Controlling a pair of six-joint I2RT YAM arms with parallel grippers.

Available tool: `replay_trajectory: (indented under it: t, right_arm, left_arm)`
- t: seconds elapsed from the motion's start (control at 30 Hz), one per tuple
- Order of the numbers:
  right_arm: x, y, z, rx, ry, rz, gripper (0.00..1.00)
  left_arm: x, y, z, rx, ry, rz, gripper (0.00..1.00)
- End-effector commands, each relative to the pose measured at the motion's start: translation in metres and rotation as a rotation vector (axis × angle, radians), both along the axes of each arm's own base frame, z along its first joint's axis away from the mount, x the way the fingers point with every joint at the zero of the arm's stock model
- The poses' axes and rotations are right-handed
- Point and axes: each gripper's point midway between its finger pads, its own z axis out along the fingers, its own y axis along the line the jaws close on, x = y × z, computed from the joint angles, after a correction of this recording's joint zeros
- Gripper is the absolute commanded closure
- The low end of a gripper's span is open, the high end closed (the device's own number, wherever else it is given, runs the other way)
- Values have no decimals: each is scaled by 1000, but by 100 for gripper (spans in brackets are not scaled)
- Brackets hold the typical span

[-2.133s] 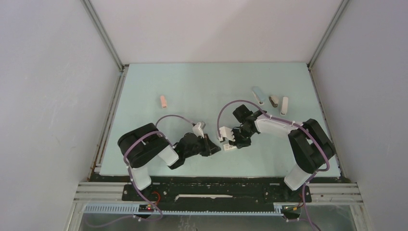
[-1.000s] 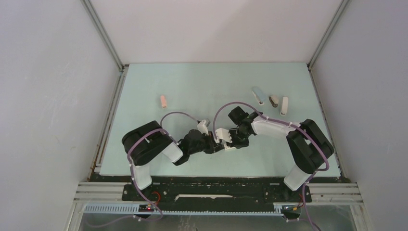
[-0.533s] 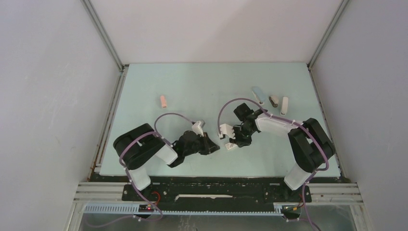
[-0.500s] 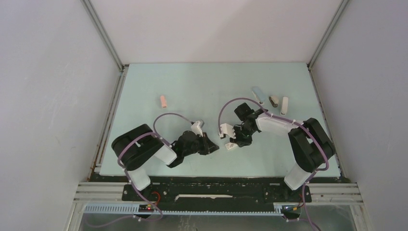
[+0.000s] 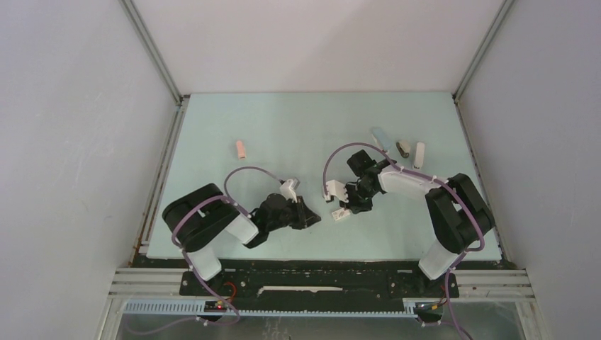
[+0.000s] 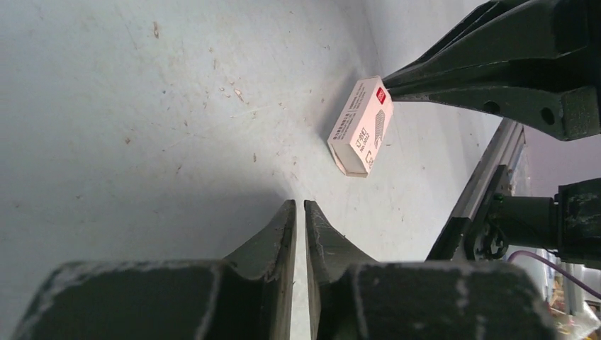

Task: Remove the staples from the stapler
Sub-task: Close the staple box at the center of the board.

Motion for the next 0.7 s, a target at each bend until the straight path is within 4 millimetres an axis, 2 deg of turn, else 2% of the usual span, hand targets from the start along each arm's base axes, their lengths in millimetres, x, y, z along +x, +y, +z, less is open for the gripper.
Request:
replay_trajectory:
  t: [0.0, 0.23, 0.33, 0.47, 0.67]
  right_arm:
    - [15, 12, 7, 23, -67, -8, 87]
    - [2, 27, -4, 16, -42, 42, 90]
    - [-3, 34, -3, 32, -34, 53, 90]
    - [-1, 34, -1, 35, -39, 47, 91]
    - [-9, 43, 9, 102, -2, 51, 89]
  left_arm:
    - [3, -16, 2, -33, -3, -35, 84]
    - [0, -33, -8, -27, 29, -76, 89]
    - [0, -34, -13, -13, 39, -81, 90]
    - [1, -31, -20, 16, 41, -75, 90]
    - [1, -30, -22, 25, 39, -73, 90]
